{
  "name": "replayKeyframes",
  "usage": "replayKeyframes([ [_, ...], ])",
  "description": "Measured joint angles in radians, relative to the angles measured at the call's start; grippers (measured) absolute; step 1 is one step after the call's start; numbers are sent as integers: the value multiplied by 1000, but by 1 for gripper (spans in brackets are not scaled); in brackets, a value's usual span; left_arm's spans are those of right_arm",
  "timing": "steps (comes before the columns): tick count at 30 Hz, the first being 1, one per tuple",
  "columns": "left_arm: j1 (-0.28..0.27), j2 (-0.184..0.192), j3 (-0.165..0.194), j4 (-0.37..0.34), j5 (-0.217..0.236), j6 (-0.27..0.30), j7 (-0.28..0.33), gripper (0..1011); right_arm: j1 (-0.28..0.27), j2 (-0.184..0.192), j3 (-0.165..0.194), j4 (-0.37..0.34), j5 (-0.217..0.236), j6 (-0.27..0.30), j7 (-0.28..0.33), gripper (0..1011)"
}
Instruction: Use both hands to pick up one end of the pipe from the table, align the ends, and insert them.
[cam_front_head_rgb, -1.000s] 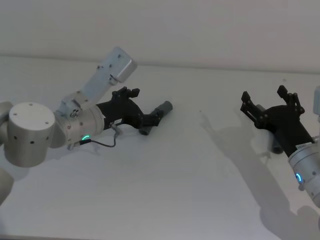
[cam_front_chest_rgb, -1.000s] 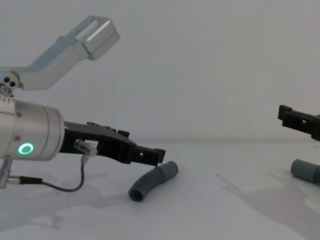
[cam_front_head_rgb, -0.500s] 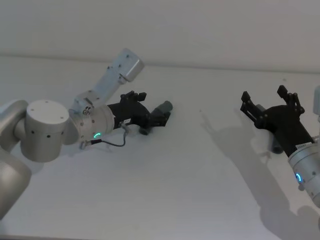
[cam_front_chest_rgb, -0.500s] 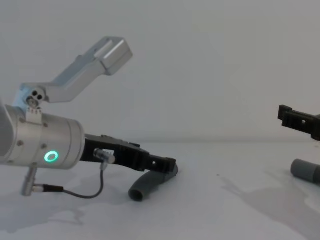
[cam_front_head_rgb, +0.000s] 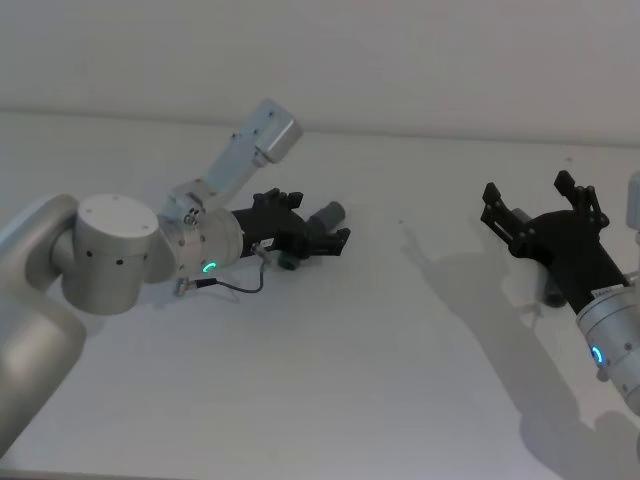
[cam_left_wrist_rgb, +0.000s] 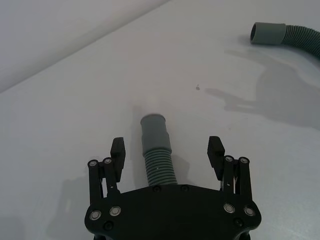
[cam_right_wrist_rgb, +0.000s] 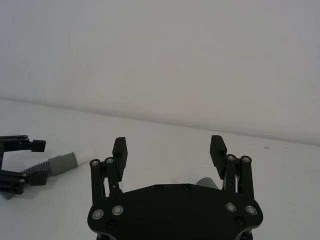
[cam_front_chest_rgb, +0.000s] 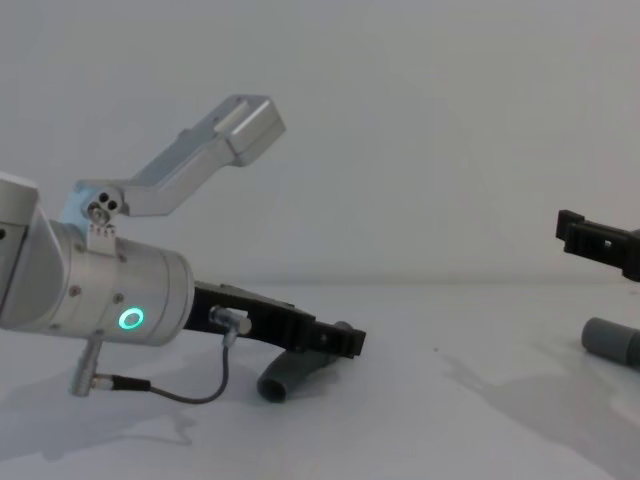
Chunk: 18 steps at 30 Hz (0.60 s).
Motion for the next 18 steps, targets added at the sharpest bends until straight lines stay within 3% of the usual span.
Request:
replayKeyframes([
  [18,-40,-41,18,69,10,21,-18,1001,0,0,0,0,0,0,0,1004],
])
